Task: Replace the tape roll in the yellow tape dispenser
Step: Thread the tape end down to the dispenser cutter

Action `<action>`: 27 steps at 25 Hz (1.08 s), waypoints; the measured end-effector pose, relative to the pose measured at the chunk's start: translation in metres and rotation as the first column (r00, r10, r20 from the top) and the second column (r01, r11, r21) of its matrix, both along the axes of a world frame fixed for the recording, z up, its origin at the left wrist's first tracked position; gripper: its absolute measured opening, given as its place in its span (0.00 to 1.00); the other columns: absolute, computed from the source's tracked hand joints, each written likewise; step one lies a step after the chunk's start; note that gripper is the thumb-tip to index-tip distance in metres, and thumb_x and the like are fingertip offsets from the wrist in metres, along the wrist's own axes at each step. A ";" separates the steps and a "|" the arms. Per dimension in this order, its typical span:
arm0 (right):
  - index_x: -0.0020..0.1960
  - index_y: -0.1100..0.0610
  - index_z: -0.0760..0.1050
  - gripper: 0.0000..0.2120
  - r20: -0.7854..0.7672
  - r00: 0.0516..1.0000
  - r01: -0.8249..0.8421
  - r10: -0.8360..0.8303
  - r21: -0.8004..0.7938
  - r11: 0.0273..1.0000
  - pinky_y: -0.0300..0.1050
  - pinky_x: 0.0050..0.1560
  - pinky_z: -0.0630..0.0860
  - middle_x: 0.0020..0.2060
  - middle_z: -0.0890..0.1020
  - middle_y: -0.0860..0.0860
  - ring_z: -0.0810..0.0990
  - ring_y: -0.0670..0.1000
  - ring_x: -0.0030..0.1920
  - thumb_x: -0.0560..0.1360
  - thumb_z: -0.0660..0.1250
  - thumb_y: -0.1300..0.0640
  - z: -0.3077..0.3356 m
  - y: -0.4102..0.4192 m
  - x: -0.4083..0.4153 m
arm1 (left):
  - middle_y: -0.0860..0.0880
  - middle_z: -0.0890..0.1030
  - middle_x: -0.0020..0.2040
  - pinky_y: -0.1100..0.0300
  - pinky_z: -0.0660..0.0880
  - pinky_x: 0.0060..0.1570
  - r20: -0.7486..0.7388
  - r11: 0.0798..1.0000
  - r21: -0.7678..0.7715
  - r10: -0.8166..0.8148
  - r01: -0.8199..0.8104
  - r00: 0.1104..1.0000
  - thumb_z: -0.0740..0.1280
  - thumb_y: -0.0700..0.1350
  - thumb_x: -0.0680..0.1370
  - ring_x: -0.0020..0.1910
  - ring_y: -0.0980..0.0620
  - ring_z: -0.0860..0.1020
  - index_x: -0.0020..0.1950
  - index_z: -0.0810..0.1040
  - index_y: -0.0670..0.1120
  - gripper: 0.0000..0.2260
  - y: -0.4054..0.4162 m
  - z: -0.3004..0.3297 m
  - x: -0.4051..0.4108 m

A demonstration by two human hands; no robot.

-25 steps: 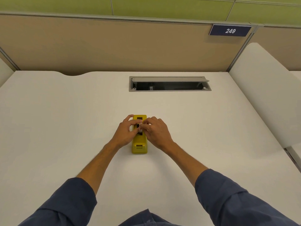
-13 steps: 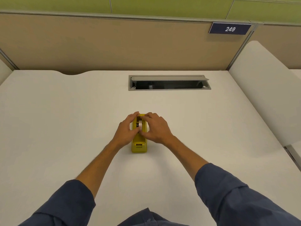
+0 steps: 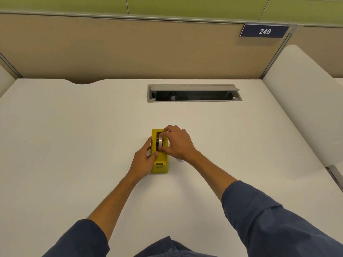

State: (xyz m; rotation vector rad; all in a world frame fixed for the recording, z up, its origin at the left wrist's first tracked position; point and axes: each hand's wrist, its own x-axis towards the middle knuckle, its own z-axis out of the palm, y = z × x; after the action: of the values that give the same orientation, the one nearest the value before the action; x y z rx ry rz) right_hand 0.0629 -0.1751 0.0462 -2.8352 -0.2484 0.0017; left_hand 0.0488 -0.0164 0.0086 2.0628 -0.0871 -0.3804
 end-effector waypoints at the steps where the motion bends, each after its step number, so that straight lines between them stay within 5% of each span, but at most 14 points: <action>1: 0.62 0.52 0.76 0.22 0.015 1.000 0.005 -0.005 -0.003 1.000 0.52 0.55 0.69 0.62 0.76 0.52 0.73 0.54 0.59 0.71 0.71 0.44 0.000 0.001 0.000 | 0.45 0.71 0.71 0.46 0.71 0.65 -0.002 1.000 -0.010 -0.001 0.001 1.000 0.62 0.47 0.80 0.68 0.43 0.71 0.76 0.56 0.54 0.26 0.000 0.001 0.000; 13: 0.59 0.53 0.76 0.16 0.078 0.997 0.002 0.001 -0.040 0.999 0.53 0.63 0.63 0.60 0.79 0.53 0.75 0.55 0.60 0.74 0.66 0.47 0.005 0.008 -0.006 | 0.45 0.70 0.72 0.46 0.69 0.65 0.007 1.000 0.009 0.001 -0.001 1.000 0.62 0.48 0.80 0.68 0.42 0.71 0.76 0.56 0.53 0.27 0.000 -0.001 -0.001; 20: 0.51 0.53 0.77 0.07 0.066 0.998 0.013 -0.016 0.049 0.999 0.49 0.53 0.66 0.46 0.82 0.50 0.79 0.54 0.46 0.75 0.66 0.51 0.008 0.009 -0.014 | 0.46 0.70 0.72 0.49 0.70 0.64 0.003 1.000 0.005 0.001 -0.001 1.000 0.61 0.49 0.80 0.68 0.43 0.71 0.76 0.55 0.54 0.26 0.000 -0.003 -0.002; 27: 0.54 0.54 0.77 0.09 0.059 0.998 0.026 -0.037 0.167 0.986 0.49 0.54 0.67 0.50 0.82 0.52 0.79 0.55 0.49 0.75 0.67 0.54 0.006 0.007 -0.013 | 0.46 0.69 0.72 0.48 0.70 0.64 0.018 1.000 0.008 -0.006 0.006 1.000 0.61 0.48 0.80 0.68 0.43 0.71 0.76 0.55 0.53 0.26 0.000 -0.003 -0.002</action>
State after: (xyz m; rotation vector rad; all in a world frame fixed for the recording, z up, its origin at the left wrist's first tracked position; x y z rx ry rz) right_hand 0.0502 -0.1679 0.0525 -2.6756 -0.2066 -0.1084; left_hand 0.0467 -0.0161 0.0051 2.0747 -0.1030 -0.3659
